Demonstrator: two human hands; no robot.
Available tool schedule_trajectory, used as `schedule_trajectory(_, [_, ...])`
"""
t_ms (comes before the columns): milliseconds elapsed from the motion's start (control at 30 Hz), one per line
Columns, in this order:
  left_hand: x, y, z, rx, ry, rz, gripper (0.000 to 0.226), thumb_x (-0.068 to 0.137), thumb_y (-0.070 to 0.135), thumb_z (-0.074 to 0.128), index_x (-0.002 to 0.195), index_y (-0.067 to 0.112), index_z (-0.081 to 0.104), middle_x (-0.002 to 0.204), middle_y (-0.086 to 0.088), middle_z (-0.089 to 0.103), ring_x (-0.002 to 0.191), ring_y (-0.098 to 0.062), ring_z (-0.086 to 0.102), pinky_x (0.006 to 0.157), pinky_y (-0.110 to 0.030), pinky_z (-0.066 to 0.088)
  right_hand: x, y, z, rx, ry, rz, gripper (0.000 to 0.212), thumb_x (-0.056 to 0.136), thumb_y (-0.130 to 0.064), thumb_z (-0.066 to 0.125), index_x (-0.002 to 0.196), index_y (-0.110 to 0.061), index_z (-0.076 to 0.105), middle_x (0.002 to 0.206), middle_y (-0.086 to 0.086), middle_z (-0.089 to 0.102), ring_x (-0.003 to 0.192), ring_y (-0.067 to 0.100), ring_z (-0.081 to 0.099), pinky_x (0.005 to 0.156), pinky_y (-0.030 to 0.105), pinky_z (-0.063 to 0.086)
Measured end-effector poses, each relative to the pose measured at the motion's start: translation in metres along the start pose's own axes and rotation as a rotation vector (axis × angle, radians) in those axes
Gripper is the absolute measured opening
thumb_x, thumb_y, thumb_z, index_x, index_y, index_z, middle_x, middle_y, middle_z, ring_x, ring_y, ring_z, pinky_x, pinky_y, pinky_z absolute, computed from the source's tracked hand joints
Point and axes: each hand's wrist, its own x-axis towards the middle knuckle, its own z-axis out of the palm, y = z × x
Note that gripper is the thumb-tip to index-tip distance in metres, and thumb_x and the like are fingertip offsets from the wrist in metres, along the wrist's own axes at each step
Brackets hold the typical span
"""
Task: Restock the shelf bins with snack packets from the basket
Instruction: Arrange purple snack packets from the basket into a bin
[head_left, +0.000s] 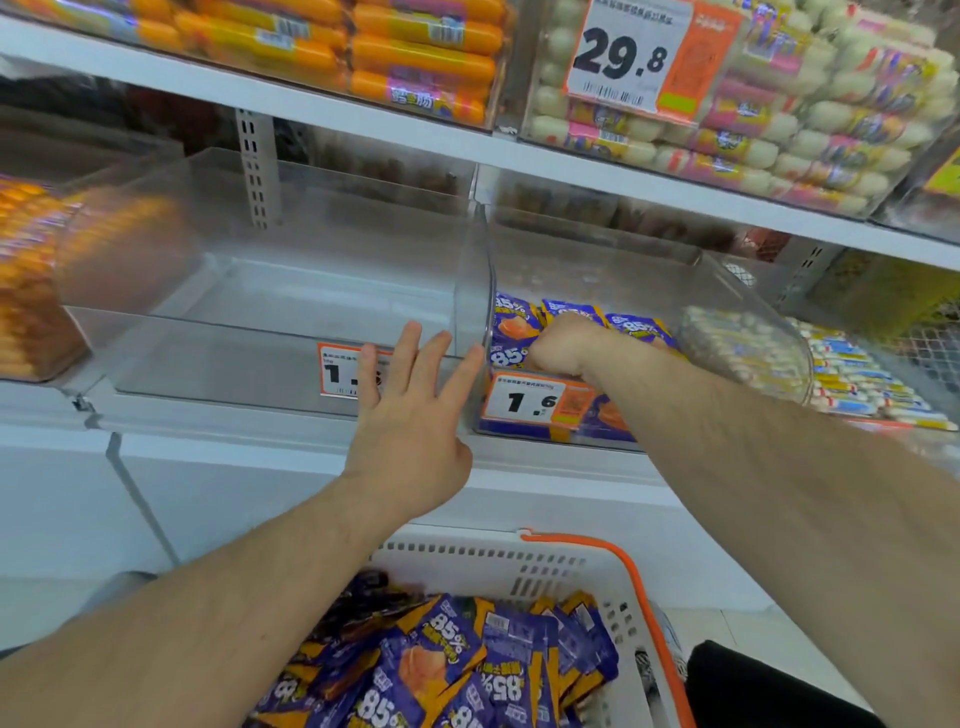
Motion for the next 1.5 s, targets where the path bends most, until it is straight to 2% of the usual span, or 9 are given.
schedule_trajectory(300, [-0.001, 0.002, -0.011, 0.000, -0.114, -0.040, 0.096, 0.077, 0.027, 0.066, 0.156, 0.028, 0.012, 0.163, -0.009, 0.007, 0.149, -0.030, -0.013, 0.109, -0.046, -0.029, -0.011, -0.009, -0.002, -0.244, -0.073, -0.033, 0.025, 0.101, -0.011, 0.037, 0.080, -0.010, 0.051, 0.077, 0.004, 0.047, 0.064, 0.012, 0.040, 0.067, 0.029, 0.037])
schedule_trajectory(400, [-0.005, 0.001, -0.012, -0.059, -0.012, 0.009, 0.088, 0.070, 0.017, 0.066, 0.150, 0.021, 0.030, 0.160, -0.016, 0.014, 0.148, -0.035, -0.003, 0.116, -0.051, -0.014, -0.011, -0.006, -0.004, -0.124, -0.039, 0.021, 0.023, 0.100, -0.018, 0.041, 0.080, -0.010, 0.049, 0.074, 0.004, 0.047, 0.066, 0.014, 0.044, 0.057, 0.028, 0.035])
schedule_trajectory(567, [-0.021, 0.005, 0.001, -0.159, 0.129, 0.286, 0.055, 0.058, 0.014, 0.061, 0.113, 0.009, 0.064, 0.121, -0.015, 0.054, 0.113, -0.037, 0.048, 0.098, -0.048, 0.034, -0.037, 0.014, 0.022, 0.070, 1.088, -0.393, 0.021, 0.088, -0.023, 0.050, 0.079, -0.010, 0.065, 0.091, 0.009, 0.060, 0.087, 0.031, 0.052, 0.073, 0.035, 0.033])
schedule_trajectory(633, [-0.030, 0.007, 0.001, -0.149, -0.093, 0.331, 0.046, 0.065, 0.018, 0.060, 0.111, 0.014, 0.067, 0.113, -0.009, 0.062, 0.105, -0.034, 0.056, 0.090, -0.043, 0.040, -0.056, 0.025, 0.055, 0.157, 1.207, -0.669, 0.018, 0.083, -0.018, 0.053, 0.071, -0.010, 0.063, 0.086, 0.010, 0.059, 0.080, 0.028, 0.047, 0.068, 0.035, 0.028])
schedule_trajectory(767, [-0.048, 0.004, 0.005, -0.039, -0.826, 0.295, 0.037, 0.093, 0.029, 0.051, 0.130, 0.027, 0.054, 0.130, 0.000, 0.053, 0.123, -0.024, 0.045, 0.101, -0.039, 0.036, -0.069, 0.072, 0.158, 0.254, 0.710, -0.606, 0.024, 0.086, -0.014, 0.049, 0.063, -0.011, 0.054, 0.066, 0.004, 0.049, 0.064, 0.023, 0.045, 0.060, 0.033, 0.030])
schedule_trajectory(967, [-0.068, 0.003, 0.017, -0.038, -1.255, 0.316, 0.013, 0.094, 0.020, 0.047, 0.082, 0.016, 0.052, 0.080, -0.002, 0.054, 0.066, -0.017, 0.047, 0.058, -0.032, 0.037, -0.090, 0.119, 0.284, 0.298, -0.235, 0.079, 0.026, 0.094, -0.014, 0.047, 0.069, -0.014, 0.039, 0.062, 0.006, 0.039, 0.053, 0.019, 0.031, 0.052, 0.030, 0.026])
schedule_trajectory(1333, [-0.065, -0.001, 0.023, -0.055, -1.297, 0.240, 0.030, 0.096, 0.026, 0.046, 0.118, 0.015, 0.063, 0.113, -0.006, 0.065, 0.094, -0.020, 0.060, 0.082, -0.035, 0.049, -0.114, 0.112, 0.340, 0.170, -0.445, 0.319, 0.034, 0.089, -0.010, 0.053, 0.064, -0.021, 0.033, 0.059, 0.001, 0.034, 0.050, 0.017, 0.026, 0.048, 0.030, 0.019])
schedule_trajectory(1433, [-0.064, -0.001, 0.023, -0.066, -1.312, 0.238, 0.030, 0.096, 0.026, 0.045, 0.117, 0.013, 0.063, 0.113, -0.007, 0.065, 0.094, -0.022, 0.061, 0.080, -0.035, 0.049, -0.113, 0.117, 0.337, 0.202, -0.466, 0.335, 0.022, 0.092, -0.005, 0.050, 0.106, -0.010, 0.067, 0.087, 0.012, 0.066, 0.056, 0.019, 0.036, 0.049, 0.031, 0.025])
schedule_trajectory(1500, [-0.061, -0.001, 0.022, -0.073, -1.315, 0.243, 0.028, 0.096, 0.024, 0.046, 0.113, 0.010, 0.064, 0.105, -0.007, 0.064, 0.082, -0.019, 0.057, 0.070, -0.031, 0.045, -0.109, 0.119, 0.333, 0.246, -0.476, 0.311, 0.042, 0.094, -0.003, 0.047, 0.136, -0.002, 0.053, 0.100, 0.019, 0.067, 0.055, 0.018, 0.034, 0.049, 0.031, 0.025])
